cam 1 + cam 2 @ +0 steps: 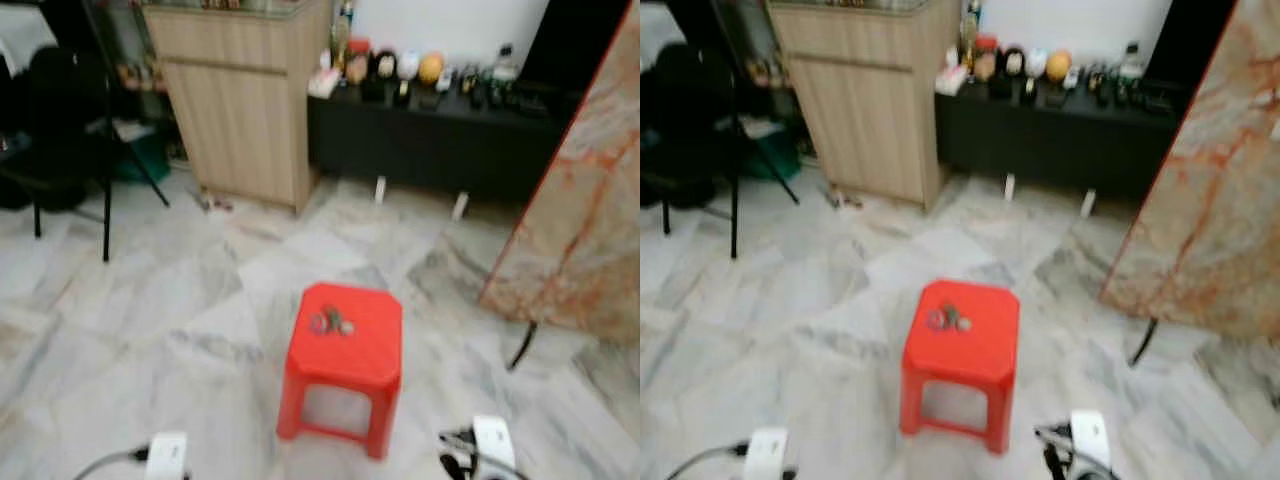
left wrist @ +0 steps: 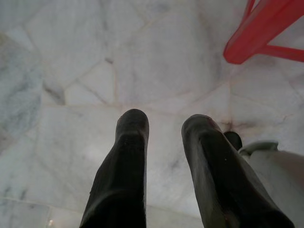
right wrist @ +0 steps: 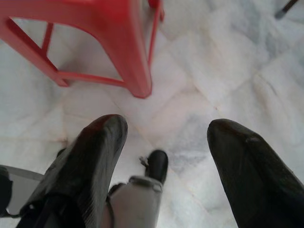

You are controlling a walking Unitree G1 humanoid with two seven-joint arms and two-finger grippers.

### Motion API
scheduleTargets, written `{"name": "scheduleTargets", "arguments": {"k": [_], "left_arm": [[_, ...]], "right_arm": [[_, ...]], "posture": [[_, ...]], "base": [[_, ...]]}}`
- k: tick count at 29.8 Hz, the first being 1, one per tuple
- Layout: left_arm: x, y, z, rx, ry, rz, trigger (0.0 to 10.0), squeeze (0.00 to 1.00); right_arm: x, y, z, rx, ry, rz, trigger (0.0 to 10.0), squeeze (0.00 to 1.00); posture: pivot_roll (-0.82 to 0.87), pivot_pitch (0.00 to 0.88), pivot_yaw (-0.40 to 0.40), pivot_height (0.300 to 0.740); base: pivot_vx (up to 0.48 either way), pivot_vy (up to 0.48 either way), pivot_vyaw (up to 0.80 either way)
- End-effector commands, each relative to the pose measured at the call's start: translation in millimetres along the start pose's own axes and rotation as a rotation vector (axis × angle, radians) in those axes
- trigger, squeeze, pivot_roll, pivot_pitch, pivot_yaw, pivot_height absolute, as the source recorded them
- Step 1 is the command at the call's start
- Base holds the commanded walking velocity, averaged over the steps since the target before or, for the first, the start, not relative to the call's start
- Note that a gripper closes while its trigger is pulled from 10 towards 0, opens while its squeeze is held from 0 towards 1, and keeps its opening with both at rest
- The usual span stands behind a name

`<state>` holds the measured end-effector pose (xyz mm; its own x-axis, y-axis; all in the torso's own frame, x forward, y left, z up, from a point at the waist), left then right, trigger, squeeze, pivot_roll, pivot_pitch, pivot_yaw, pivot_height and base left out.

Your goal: Hang keys on a hook

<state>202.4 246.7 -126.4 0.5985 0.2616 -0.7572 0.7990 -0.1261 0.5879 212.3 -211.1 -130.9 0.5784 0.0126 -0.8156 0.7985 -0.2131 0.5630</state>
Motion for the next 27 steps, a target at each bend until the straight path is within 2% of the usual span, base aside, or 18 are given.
{"name": "scheduleTargets", "arguments": {"k": [1, 11, 27], "left_arm": [[-0.9, -6.3, -2.3, 0.02, 0.001, -0.017, 10.0, 0.0], [-0.3, -4.0, -4.0, 0.024, 0.003, -0.013, 10.0, 0.0], [0.3, 3.1, -9.3, 0.012, 0.012, 0.026, 10.0, 0.0]], "right_arm": [[1.3, 6.2, -3.6, -0.005, 0.008, 0.015, 10.0, 0.0], [1.7, 8.3, -4.7, -0.006, 0.012, 0.019, 10.0, 0.0], [2.1, 9.1, -4.4, 0.004, -0.003, 0.025, 10.0, 0.0]], "posture": [[0.06, 0.0, -0.032, 0.74], [0.07, 0.0, -0.029, 0.74], [0.09, 0.014, -0.028, 0.74]], "base": [[0.0, 0.266, 0.0], [0.0, 0.263, 0.0], [0.0, 0.0, 0.0]]}}
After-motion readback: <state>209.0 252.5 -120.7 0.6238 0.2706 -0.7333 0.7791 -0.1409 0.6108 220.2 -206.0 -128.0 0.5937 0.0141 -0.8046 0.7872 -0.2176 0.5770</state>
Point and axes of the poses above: a point about 5 cm out from each wrist's last joint towards the gripper, its own x axis pointing out of the wrist towards the gripper, its own y axis along the axis of the wrist's last joint, z = x × y, the point moved 6 cm from there along x, pointing out of the wrist towards the gripper, and after that the axes turned 6 degrees about x, right-handed, at the moved point
